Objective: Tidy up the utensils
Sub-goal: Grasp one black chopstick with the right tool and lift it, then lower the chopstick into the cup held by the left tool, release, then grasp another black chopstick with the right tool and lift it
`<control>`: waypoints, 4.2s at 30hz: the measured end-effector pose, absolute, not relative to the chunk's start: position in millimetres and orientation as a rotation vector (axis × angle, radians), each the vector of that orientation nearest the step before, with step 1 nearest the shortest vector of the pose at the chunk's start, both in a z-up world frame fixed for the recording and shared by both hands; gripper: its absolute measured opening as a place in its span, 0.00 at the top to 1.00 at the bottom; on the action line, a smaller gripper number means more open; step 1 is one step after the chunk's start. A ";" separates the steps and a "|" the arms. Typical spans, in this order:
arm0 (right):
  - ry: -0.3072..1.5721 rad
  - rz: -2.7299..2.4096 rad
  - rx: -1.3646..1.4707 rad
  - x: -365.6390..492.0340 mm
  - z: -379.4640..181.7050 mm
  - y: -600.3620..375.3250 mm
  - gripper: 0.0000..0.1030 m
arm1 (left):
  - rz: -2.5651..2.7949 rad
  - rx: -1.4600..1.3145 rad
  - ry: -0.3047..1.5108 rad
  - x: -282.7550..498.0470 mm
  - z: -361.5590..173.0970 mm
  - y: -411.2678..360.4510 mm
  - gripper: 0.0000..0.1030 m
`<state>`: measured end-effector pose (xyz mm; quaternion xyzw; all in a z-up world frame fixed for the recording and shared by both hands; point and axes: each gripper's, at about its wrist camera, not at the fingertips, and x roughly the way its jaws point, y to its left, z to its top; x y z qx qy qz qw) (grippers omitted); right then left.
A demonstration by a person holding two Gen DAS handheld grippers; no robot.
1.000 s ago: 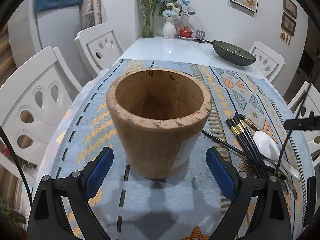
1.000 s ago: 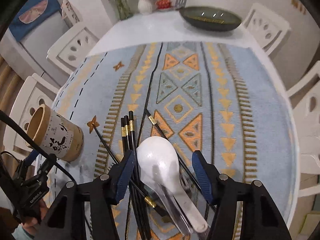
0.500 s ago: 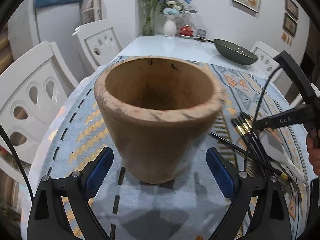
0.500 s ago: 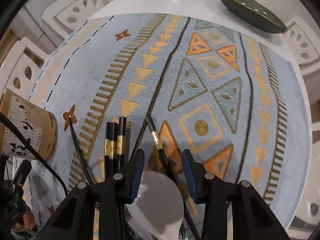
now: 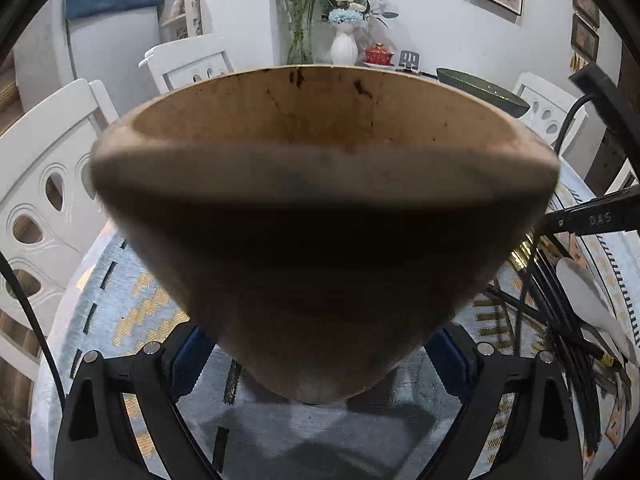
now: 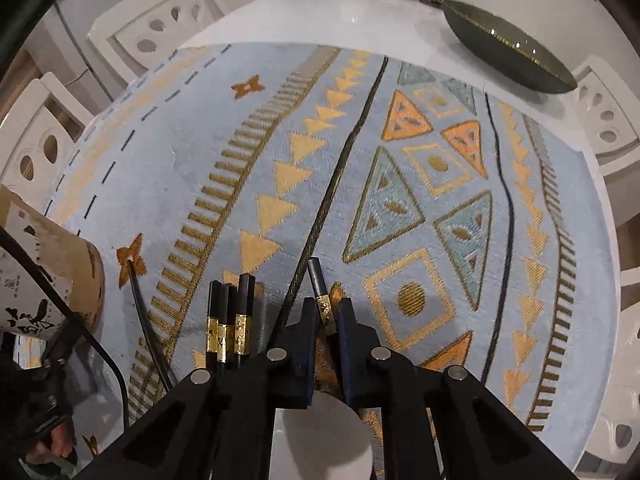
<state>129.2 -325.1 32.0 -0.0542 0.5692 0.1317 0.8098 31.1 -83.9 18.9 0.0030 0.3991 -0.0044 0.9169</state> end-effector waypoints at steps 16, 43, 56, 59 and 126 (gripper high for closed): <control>0.826 0.239 -0.011 77.9 183.6 -354.5 0.93 | -0.014 -0.010 0.806 27.1 17.8 -81.0 0.10; 0.535 0.673 0.198 60.9 304.4 -222.9 0.94 | -0.017 -0.028 0.805 27.7 17.8 -78.4 0.10; 0.594 0.610 0.258 69.6 286.4 -260.4 0.92 | -0.015 -0.022 0.803 28.6 16.6 -77.4 0.10; 0.605 0.563 0.275 71.0 284.3 -279.5 0.91 | -0.015 -0.020 0.803 28.4 16.9 -77.5 0.10; 0.842 0.366 0.063 65.1 185.1 -312.1 0.94 | -0.013 -0.012 0.817 32.1 15.9 -73.3 0.08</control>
